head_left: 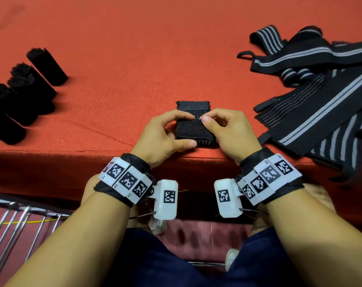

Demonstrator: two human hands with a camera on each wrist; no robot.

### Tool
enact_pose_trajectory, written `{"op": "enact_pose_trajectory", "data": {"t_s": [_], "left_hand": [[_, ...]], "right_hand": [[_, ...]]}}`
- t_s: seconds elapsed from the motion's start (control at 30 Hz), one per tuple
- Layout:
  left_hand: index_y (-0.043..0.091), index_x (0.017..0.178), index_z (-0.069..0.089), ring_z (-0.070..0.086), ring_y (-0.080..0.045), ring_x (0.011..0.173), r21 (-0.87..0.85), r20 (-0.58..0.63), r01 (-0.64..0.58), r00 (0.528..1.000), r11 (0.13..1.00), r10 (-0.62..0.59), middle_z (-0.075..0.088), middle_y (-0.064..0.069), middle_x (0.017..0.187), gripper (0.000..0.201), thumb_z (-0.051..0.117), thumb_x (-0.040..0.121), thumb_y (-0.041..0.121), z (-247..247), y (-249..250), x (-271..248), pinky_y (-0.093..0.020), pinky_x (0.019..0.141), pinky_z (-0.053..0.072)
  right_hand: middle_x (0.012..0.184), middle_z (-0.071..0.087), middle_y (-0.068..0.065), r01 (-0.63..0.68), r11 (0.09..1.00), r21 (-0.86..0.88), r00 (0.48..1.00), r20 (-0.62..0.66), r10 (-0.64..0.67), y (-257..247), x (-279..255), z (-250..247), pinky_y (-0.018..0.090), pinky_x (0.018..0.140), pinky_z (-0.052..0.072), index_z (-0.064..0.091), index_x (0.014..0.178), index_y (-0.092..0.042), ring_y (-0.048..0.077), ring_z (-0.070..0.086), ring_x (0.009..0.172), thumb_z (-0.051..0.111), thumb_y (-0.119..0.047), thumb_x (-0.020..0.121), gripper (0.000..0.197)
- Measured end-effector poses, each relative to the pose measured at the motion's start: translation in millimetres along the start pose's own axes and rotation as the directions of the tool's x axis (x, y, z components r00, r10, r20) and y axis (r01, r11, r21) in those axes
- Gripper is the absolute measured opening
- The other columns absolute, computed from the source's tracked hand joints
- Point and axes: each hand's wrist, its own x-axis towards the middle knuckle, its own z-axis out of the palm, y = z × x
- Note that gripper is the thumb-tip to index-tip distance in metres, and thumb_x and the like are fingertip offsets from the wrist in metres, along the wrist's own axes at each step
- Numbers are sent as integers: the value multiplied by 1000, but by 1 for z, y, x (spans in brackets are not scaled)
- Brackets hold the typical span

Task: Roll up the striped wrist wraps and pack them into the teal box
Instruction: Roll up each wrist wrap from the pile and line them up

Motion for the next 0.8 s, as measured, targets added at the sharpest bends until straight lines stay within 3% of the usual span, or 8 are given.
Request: {"op": "enact_pose_trajectory", "data": {"t_s": [0.13,0.27,0.4,0.47,0.53,0.6,0.67,0.8], "left_hand": [[25,103,73,59,-6,66,-96,-29,36,999,995,-39,71,4,94,34,86,76,8,3,1,2,-20,68,52],[21,102,74,66,-1,88,-65,-56,48,997,997,-52,74,4,97,23,83,81,15,3,1,5,-18,83,50],[27,101,73,68,-9,81,-72,-76,83,993,994,-88,75,6,88,23,81,81,35,4,-1,6,-35,78,56],[28,106,70,70,-12,86,-46,-67,57,996,997,-60,74,6,96,34,85,77,35,3,-1,3,-34,79,57],[31,111,66,67,-12,81,16,-38,11,999,1000,-11,72,6,106,47,90,69,34,1,-2,2,-31,78,57],[31,112,66,59,-4,69,22,-19,-6,1000,1000,7,70,9,111,49,91,70,27,-1,-2,1,-29,72,53],[32,107,68,59,-3,73,12,-18,10,1000,1000,-10,70,11,104,41,89,73,26,-1,-2,2,-36,74,56],[34,97,71,71,-27,83,15,-51,64,997,998,-64,73,3,96,28,83,72,40,1,-2,3,-51,86,58]], "right_hand": [[99,71,-12,17,996,90,1000,24,-19,-2,-7,-3,30,75,51,74,101,-26,0,62,74,74,-28,89,11],[76,66,-20,9,981,194,990,137,-37,-1,-11,-8,34,59,45,69,106,-27,18,48,55,82,-19,78,31],[94,75,2,4,986,166,998,61,-14,-2,-6,-3,49,79,58,69,98,-29,28,68,74,73,-40,79,22],[84,74,-5,5,993,114,999,41,-10,-2,-5,-2,39,75,56,70,94,-26,14,68,76,70,-41,85,18],[65,64,-15,-20,999,33,1000,20,20,-2,-3,-2,23,64,44,72,88,-21,-1,56,62,68,-41,91,21],[58,57,-14,-44,998,-42,999,7,44,-3,-2,-2,21,57,38,72,83,-19,-1,49,56,65,-44,94,28],[63,62,-9,-61,997,-39,998,0,61,-5,-3,-1,27,60,43,72,80,-20,4,54,61,65,-49,92,32],[90,72,-9,-33,999,-5,999,-4,33,-5,-6,-3,32,80,54,74,93,-28,6,65,85,69,-50,88,23]]}}
